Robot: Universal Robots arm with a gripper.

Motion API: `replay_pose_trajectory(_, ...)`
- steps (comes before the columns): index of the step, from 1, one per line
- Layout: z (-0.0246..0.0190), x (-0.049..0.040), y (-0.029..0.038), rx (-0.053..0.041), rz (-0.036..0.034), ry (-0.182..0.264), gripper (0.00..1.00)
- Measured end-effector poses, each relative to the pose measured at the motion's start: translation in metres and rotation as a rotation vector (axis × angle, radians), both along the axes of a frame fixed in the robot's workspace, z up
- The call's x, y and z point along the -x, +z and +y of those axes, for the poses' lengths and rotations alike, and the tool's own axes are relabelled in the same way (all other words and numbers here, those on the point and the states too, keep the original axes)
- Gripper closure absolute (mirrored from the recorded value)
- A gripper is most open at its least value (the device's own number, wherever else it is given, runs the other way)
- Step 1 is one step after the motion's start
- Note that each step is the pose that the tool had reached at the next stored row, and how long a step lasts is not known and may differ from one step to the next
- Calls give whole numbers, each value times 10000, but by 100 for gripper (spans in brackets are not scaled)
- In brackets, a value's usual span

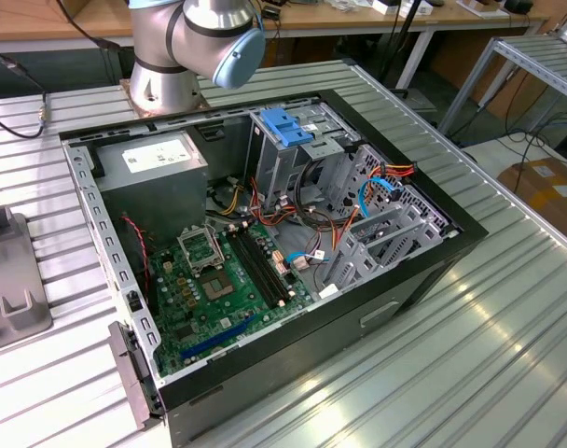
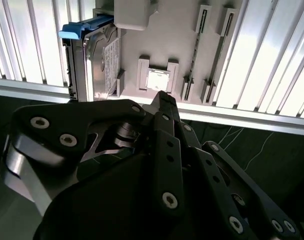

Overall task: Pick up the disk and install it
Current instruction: 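Pick up the disk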

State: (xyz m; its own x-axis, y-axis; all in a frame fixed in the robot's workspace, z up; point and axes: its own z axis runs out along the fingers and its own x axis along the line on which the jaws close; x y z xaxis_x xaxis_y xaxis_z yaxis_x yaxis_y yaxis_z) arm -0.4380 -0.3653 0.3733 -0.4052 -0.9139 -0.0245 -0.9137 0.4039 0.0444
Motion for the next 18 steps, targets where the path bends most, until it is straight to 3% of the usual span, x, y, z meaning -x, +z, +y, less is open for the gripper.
replay_pose_trajectory(18,0,0,0,0,0,909,90)
